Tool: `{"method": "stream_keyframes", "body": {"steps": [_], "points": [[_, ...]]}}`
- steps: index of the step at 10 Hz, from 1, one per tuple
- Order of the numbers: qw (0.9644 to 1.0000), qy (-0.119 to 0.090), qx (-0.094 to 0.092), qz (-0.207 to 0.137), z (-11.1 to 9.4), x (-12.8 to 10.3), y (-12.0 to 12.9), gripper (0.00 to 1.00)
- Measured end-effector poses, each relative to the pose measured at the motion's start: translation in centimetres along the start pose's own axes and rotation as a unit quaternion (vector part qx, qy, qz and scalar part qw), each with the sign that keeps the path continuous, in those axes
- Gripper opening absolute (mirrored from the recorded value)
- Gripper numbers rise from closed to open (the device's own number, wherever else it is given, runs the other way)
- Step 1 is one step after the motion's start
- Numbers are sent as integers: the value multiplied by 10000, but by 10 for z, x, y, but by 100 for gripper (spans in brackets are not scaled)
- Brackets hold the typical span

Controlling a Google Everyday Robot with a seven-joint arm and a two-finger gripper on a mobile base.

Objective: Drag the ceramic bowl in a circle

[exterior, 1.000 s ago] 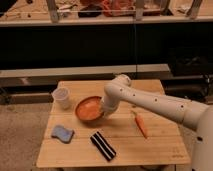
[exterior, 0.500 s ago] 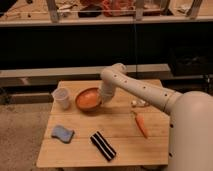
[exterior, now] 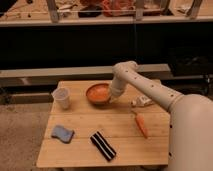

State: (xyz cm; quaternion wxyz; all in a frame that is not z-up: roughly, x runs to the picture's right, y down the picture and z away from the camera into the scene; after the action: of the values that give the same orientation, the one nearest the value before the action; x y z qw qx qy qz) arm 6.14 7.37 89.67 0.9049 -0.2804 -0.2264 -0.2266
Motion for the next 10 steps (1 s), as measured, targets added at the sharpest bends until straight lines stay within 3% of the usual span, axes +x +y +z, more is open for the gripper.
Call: {"method": "stream_keyframes", "body": {"steps": [3, 5, 10], "points": [[9984, 6, 78, 560, -10, 46, 27, 1], [9967, 9, 98, 806, -11, 58, 50, 1], [9962, -96, 299, 813, -18, 19, 138, 1]]}}
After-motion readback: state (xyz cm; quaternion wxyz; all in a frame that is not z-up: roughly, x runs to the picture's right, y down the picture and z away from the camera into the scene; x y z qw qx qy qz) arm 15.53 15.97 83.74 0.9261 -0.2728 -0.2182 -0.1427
